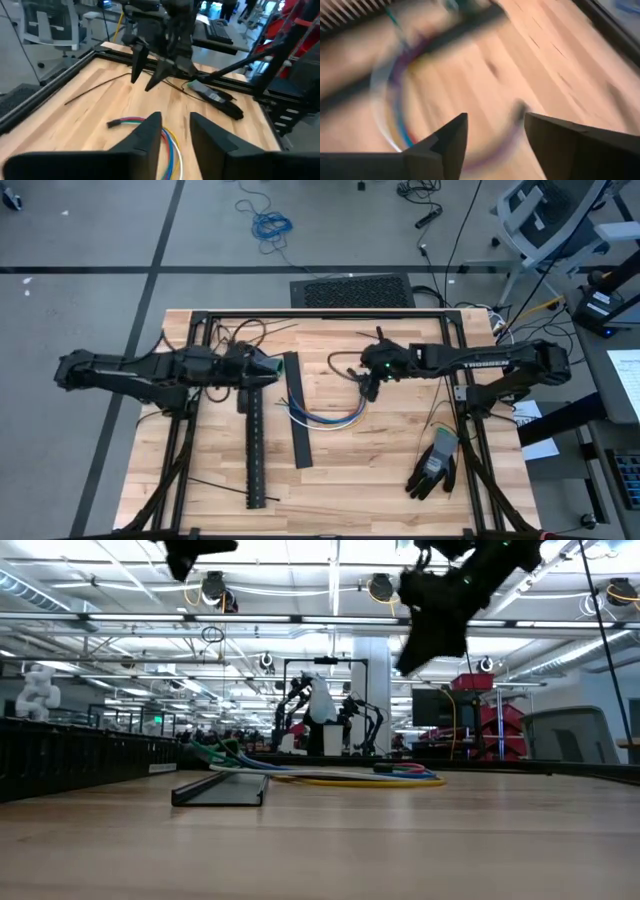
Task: Ziptie cables
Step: Wrap the cable wires with a black zip tie
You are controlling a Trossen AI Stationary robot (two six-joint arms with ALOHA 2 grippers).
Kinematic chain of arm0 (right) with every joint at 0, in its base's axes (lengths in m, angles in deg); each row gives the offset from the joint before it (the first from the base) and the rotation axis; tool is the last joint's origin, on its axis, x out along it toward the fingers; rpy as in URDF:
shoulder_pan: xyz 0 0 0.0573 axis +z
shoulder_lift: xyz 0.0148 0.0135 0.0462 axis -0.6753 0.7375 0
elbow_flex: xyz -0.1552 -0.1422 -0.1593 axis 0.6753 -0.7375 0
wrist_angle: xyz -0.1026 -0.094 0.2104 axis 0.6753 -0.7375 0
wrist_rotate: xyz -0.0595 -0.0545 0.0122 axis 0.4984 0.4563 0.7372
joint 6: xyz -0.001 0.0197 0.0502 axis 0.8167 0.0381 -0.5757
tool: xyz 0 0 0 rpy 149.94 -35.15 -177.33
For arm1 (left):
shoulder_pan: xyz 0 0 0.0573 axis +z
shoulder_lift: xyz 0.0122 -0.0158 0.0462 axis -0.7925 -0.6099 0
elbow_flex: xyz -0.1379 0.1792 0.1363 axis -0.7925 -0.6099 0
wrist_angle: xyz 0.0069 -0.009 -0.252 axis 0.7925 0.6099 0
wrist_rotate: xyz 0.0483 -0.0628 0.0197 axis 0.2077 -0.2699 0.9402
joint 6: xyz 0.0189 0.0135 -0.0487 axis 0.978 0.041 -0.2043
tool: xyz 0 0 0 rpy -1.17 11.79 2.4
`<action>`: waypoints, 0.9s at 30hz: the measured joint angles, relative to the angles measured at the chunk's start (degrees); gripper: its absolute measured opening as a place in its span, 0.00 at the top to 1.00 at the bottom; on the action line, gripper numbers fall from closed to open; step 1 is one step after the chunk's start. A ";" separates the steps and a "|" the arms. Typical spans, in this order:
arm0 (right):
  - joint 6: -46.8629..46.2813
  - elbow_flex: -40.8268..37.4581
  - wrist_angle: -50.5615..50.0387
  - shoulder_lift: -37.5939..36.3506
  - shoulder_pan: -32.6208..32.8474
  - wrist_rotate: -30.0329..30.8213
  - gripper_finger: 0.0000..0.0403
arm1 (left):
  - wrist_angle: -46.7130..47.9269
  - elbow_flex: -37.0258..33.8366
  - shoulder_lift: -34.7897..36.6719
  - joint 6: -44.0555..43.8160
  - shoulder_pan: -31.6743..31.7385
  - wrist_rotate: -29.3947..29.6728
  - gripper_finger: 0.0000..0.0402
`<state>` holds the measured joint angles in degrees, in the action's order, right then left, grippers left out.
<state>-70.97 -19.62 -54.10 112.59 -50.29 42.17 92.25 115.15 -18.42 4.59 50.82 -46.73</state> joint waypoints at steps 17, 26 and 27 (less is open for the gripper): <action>-1.62 0.00 -18.69 -0.75 -13.64 9.53 0.30 | 21.99 11.95 -15.94 0.28 8.48 4.51 0.49; -10.15 0.00 -30.35 -0.77 -27.50 7.75 0.31 | 22.61 13.96 -21.69 7.53 17.07 1.20 0.49; -10.60 0.00 -30.68 -0.77 -28.41 8.81 0.32 | 22.41 13.96 -22.44 8.79 17.81 0.15 0.49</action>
<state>-81.57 -19.62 -84.78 111.82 -78.70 50.98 114.65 129.12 -40.85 13.38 68.63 -46.58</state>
